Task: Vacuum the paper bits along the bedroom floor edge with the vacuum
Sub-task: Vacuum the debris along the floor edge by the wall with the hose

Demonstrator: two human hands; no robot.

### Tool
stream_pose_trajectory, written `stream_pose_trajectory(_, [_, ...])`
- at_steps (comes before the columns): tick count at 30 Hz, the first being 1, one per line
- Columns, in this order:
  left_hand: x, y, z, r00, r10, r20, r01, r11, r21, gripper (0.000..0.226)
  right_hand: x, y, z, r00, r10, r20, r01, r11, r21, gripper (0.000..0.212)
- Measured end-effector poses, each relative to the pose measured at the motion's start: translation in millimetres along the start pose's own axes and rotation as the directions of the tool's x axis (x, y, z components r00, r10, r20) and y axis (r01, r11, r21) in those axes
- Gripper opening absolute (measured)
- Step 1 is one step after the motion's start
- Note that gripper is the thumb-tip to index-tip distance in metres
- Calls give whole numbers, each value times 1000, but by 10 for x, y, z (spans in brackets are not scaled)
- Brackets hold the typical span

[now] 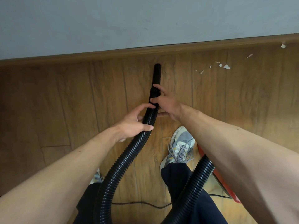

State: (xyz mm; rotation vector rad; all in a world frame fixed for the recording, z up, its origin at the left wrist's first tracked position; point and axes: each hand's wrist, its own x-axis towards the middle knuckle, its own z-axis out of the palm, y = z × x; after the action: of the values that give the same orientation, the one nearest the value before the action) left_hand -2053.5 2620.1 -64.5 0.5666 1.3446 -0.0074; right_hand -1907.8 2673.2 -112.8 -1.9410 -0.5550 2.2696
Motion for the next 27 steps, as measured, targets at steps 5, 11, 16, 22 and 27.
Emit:
stream_pose_trajectory(5, [77,88,70,1000,-9,17,9,999,44,66,-28,15,-128,1000,-14,-27,14,1000,24,63])
stream_pose_trajectory(11, [179,221,194,999,-4,34,2,997,74,66,-33,-7,-331,998,-25,-51,27,999,34,64])
stream_pose_trajectory(16, [231,312,296,999,-9,50,4,994,110,66,-45,14,-479,998,-19,-57,22,998,62,64])
stream_pose_trajectory(22, [294,444,446,997,-21,80,7,986,169,65,-97,80,-678,995,-4,-96,16,992,126,64])
stream_pose_trajectory(27, [351,523,567,991,-35,128,8,978,210,65,-154,166,-837,992,11,-126,11,984,176,63])
